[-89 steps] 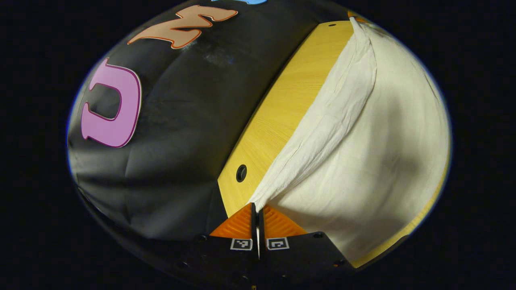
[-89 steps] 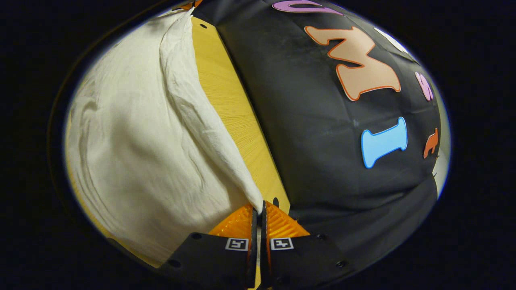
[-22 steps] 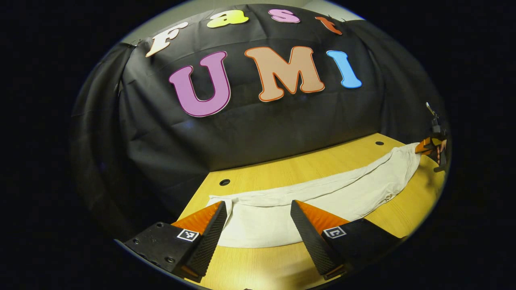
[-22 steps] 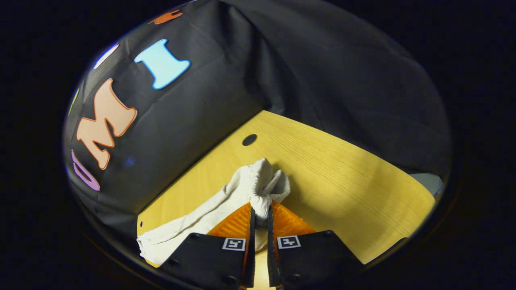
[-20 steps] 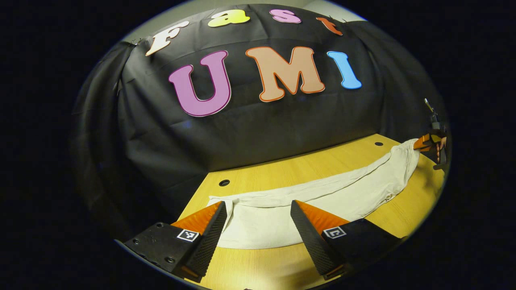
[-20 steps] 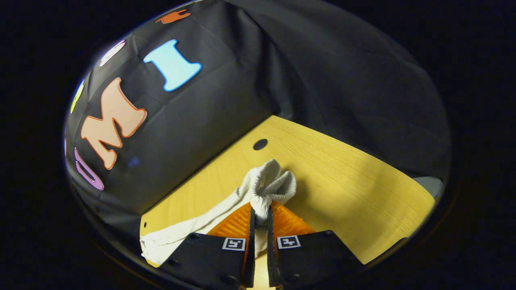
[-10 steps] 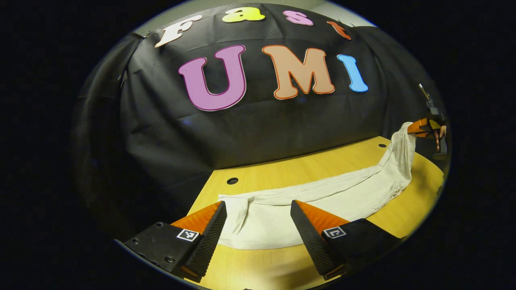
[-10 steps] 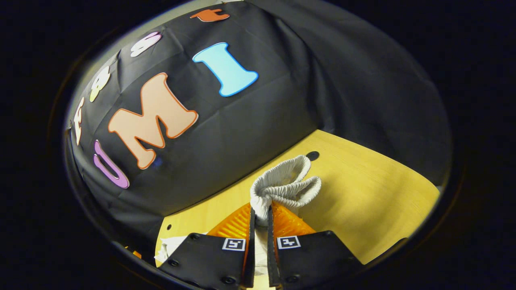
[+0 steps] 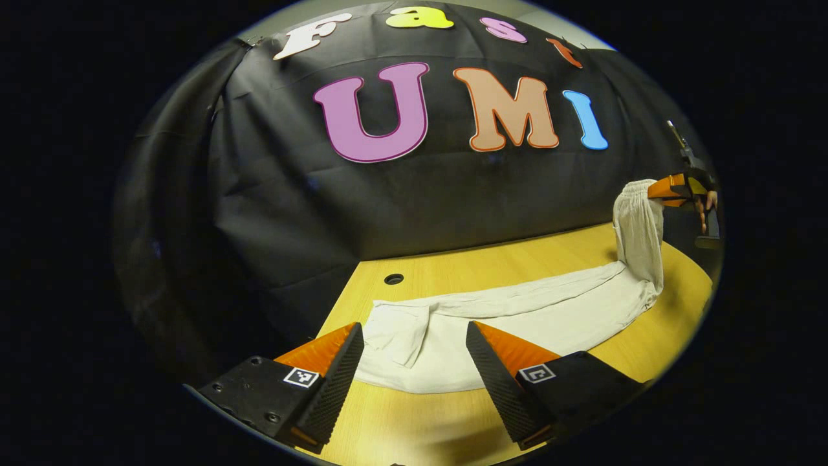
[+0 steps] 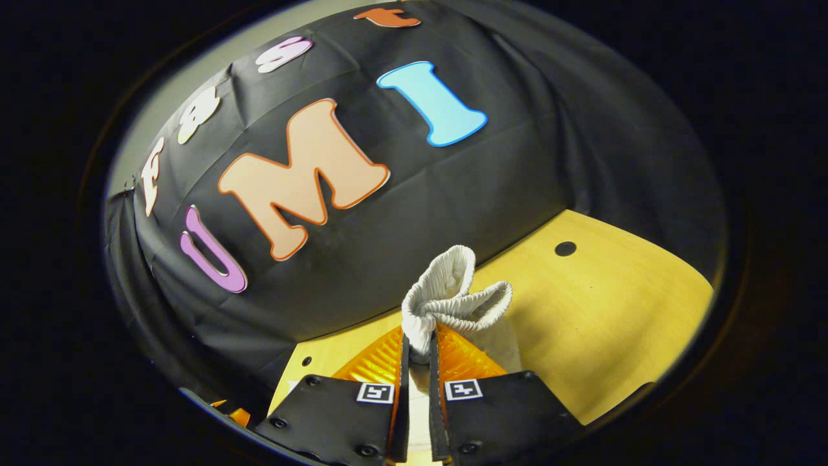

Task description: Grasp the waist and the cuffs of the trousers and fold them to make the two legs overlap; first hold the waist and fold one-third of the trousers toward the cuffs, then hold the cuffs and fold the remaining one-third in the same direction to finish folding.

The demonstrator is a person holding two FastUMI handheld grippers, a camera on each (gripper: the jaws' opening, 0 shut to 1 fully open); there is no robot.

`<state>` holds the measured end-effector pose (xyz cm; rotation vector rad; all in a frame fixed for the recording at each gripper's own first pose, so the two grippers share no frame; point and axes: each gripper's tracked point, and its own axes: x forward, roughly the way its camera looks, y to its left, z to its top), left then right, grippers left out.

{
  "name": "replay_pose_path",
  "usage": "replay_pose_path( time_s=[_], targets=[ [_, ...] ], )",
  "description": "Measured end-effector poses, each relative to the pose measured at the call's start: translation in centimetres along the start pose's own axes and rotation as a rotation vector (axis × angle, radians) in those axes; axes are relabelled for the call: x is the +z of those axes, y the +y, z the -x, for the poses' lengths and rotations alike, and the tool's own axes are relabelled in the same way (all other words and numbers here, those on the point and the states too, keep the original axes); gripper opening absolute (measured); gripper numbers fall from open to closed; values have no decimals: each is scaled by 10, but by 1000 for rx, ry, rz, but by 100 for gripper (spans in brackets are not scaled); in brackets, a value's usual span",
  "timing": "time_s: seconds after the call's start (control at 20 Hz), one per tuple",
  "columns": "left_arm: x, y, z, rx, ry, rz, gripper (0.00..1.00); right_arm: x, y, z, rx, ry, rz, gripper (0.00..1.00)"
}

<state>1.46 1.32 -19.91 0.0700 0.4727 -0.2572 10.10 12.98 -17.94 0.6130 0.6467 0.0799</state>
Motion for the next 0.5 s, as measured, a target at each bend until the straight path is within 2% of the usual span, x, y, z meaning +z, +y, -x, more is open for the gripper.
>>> replay_pose_path(
  time_s=[0.25, 0.5],
  targets=[
    [-17, 27, 7, 27, 23, 14, 95, -45, 43, -14, 60, 70, 34, 14],
    [-34, 51, 12, 50, 47, 26, 95, -121, 90, -22, 184, 207, 132, 14]
  ],
)
